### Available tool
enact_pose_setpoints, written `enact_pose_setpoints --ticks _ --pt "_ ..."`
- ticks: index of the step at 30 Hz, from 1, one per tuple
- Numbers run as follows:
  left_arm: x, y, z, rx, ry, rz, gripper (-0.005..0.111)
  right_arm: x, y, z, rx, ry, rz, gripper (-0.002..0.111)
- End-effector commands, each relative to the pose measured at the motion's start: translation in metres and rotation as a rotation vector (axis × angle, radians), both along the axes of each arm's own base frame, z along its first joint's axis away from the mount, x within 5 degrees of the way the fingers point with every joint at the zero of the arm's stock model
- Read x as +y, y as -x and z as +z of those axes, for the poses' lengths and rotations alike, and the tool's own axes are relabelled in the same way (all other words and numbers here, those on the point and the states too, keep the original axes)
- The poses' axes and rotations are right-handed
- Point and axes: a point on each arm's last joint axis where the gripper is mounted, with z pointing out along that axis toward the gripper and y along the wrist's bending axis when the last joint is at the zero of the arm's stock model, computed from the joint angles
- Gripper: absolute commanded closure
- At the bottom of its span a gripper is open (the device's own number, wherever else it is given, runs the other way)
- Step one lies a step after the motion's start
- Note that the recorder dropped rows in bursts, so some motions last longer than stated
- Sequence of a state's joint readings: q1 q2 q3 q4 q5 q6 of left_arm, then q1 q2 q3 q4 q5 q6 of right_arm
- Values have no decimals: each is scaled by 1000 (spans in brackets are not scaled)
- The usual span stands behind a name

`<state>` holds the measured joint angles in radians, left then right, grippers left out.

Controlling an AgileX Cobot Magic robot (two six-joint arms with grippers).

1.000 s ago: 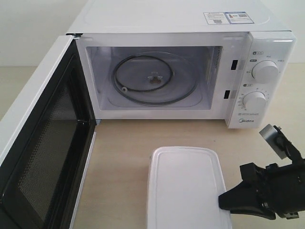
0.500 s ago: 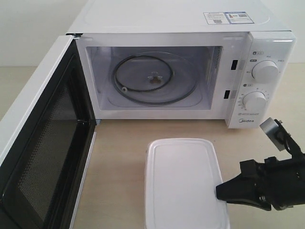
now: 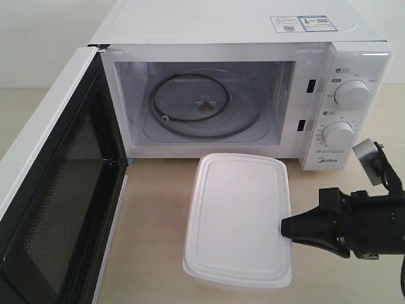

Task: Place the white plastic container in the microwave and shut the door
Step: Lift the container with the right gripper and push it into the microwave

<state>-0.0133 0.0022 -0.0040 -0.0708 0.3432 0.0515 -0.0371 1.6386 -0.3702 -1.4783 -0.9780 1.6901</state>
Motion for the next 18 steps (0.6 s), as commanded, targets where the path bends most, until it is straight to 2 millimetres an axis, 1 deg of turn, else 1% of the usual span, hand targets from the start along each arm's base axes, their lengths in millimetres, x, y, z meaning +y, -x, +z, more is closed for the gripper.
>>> enact_pose_setpoints --ticks 1,4,8,14,18 --pt "0 0 -1 -1 -3 2 102 10 -3 6 -50 -46 -7 109" --pt "0 0 -1 -1 -3 2 102 27 -5 9 -100 -65 -16 109" --pt "0 0 -1 -1 -3 2 102 44 -10 11 -149 -75 -101 109" --pt "0 0 -1 -1 -3 2 102 62 -11 12 -106 -105 -235 109" --pt "0 0 -1 -1 -3 2 102 73 -11 16 -117 -143 -329 109"
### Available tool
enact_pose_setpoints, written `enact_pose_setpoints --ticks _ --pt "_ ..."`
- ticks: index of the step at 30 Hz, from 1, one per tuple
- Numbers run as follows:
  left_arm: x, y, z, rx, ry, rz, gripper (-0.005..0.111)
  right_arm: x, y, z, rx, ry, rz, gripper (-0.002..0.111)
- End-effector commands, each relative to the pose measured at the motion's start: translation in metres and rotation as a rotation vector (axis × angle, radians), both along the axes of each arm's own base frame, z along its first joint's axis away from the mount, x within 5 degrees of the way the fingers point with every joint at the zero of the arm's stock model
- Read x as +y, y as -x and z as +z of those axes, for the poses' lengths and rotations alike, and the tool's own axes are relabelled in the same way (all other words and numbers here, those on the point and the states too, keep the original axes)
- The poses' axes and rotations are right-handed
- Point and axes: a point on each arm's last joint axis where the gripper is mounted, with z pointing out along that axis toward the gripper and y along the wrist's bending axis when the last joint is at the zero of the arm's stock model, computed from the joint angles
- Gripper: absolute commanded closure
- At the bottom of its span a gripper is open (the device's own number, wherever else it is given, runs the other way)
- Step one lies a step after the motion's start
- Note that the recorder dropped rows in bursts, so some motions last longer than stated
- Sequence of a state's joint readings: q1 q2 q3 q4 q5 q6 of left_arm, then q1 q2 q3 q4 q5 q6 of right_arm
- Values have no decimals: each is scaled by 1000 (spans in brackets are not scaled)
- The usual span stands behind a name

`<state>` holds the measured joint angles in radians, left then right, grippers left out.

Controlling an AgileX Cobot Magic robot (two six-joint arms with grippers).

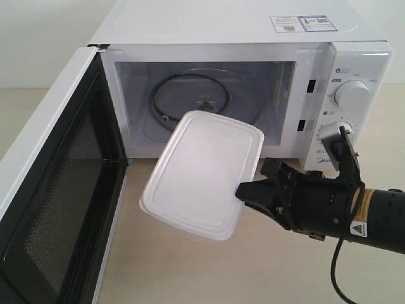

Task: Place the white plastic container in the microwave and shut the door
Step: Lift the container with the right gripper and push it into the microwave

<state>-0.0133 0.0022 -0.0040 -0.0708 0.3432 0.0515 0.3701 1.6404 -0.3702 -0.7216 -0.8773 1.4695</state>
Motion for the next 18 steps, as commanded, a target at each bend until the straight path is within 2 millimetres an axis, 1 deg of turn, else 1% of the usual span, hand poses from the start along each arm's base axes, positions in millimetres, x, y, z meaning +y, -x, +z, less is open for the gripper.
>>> enact_pose_setpoints --ticks 1,6,10,12,14,18 --pt "0 0 -1 -1 -3 2 102 12 -1 6 -25 -57 -107 109" --pt "0 0 -1 -1 -3 2 102 24 2 8 -19 -98 -218 109" --pt "0 0 -1 -1 -3 2 102 29 5 9 2 -131 -345 109" --pt "0 0 -1 -1 -3 2 102 32 6 10 6 -147 -377 109" --pt "0 0 -1 -1 -3 2 102 37 5 13 -5 -159 -388 109" --pt "0 0 -1 -1 -3 2 102 51 -7 24 -3 -159 -389 109"
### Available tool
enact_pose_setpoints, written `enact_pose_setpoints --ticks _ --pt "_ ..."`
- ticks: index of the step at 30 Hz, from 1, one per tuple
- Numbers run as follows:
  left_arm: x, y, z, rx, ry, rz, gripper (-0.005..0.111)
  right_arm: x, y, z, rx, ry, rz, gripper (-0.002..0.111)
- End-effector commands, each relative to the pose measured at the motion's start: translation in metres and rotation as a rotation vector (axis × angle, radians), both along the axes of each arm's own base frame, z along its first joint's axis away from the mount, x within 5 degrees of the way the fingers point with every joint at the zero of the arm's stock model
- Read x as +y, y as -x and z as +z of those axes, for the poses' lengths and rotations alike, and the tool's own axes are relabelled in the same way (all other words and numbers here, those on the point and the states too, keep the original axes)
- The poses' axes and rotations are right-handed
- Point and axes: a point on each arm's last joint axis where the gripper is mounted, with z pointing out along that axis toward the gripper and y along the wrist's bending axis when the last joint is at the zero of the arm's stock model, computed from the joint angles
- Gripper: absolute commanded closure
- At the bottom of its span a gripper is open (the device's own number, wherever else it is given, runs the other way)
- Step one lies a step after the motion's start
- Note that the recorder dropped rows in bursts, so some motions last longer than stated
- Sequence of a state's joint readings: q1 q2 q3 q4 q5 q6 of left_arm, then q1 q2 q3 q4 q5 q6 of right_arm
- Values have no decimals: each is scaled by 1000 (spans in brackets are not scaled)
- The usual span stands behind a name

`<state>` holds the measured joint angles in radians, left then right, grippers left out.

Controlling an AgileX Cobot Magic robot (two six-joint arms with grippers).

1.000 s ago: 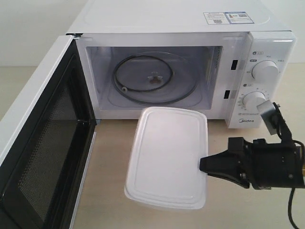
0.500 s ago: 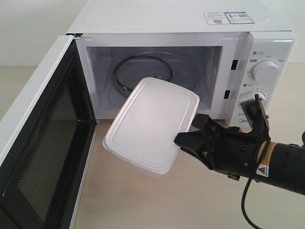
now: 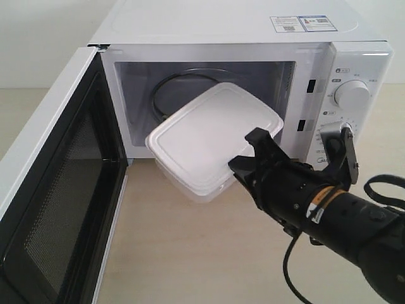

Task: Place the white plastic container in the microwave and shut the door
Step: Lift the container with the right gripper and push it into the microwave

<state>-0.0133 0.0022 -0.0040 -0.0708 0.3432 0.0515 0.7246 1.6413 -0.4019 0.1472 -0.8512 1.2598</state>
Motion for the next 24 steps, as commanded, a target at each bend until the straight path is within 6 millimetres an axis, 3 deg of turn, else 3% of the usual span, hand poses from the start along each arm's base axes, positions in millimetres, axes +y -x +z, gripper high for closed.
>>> enact_pose_setpoints --ticks 1,6,12,15,20,24 --pt "0 0 -1 -1 -3 2 102 16 -16 17 -23 -7 -15 109" --pt "0 0 -1 -1 -3 2 102 27 -36 35 -23 2 -72 109" --pt "0 0 -1 -1 -3 2 102 27 -46 45 -32 -34 -161 109" --pt "0 0 -1 -1 -3 2 102 29 -49 40 -15 -26 -179 109" --pt "0 0 -1 -1 -3 2 102 51 -54 24 11 -28 -172 109" --pt "0 0 -1 -1 -3 2 102 62 -70 19 -6 -72 -229 109"
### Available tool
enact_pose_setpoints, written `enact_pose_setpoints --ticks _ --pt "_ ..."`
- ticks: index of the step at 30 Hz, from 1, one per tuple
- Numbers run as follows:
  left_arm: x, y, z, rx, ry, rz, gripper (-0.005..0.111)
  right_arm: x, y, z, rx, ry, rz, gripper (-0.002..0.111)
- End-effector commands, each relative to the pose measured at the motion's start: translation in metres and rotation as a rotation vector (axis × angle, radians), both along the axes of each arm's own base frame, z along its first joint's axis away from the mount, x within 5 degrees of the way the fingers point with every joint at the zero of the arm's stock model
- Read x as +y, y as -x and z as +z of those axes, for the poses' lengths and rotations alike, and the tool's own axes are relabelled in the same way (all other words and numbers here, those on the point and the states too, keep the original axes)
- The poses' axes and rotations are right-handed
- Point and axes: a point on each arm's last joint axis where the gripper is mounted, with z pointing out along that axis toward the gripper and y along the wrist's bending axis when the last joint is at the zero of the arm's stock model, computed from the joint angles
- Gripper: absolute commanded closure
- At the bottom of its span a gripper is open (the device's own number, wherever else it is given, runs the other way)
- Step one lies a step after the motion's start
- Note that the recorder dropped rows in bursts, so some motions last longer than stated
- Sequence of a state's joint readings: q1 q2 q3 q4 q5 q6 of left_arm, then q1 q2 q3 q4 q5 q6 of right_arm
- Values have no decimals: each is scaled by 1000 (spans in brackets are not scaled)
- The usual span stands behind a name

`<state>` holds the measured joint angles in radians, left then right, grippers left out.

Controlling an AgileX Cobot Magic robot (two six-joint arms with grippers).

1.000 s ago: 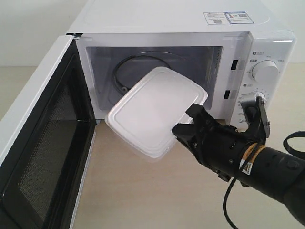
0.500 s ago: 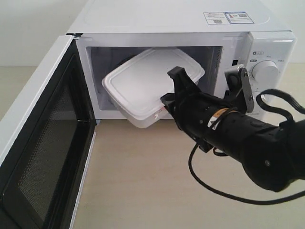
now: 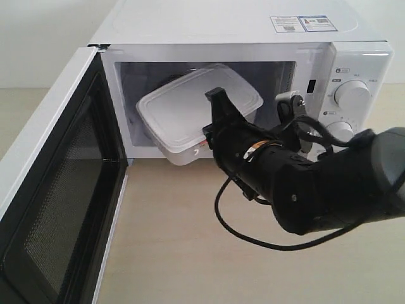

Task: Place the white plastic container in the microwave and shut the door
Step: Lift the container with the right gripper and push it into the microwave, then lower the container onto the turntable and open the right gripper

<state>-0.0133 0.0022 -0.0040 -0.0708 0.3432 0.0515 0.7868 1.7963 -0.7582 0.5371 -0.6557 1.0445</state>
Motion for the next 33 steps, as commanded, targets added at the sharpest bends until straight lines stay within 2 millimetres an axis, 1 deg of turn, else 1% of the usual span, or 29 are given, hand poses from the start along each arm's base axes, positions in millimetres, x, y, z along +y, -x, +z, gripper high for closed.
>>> enact_pose_setpoints --ticks 1,5,9,13,17,22,29,31,33 --pt "0 0 -1 -1 -3 2 102 7 -15 7 -69 -64 -75 109" --pt "0 0 -1 -1 -3 2 102 3 -20 5 -33 -71 -168 109" --pt "0 0 -1 -1 -3 0 102 15 -33 5 -30 -107 -192 109" --pt "0 0 -1 -1 -3 0 102 22 -43 0 -5 -136 -232 109" --pt "0 0 -1 -1 -3 0 102 22 -45 -4 12 -148 -258 109" --pt "0 0 -1 -1 -3 0 102 20 -46 -2 -13 -159 -286 109" --pt "0 0 -1 -1 -3 0 102 20 -47 0 -44 -113 -270 109" --pt "0 0 -1 -1 -3 0 102 19 -47 1 -58 -116 -278 108" --pt "0 0 -1 -1 -3 0 102 19 -47 1 -63 -117 -280 103"
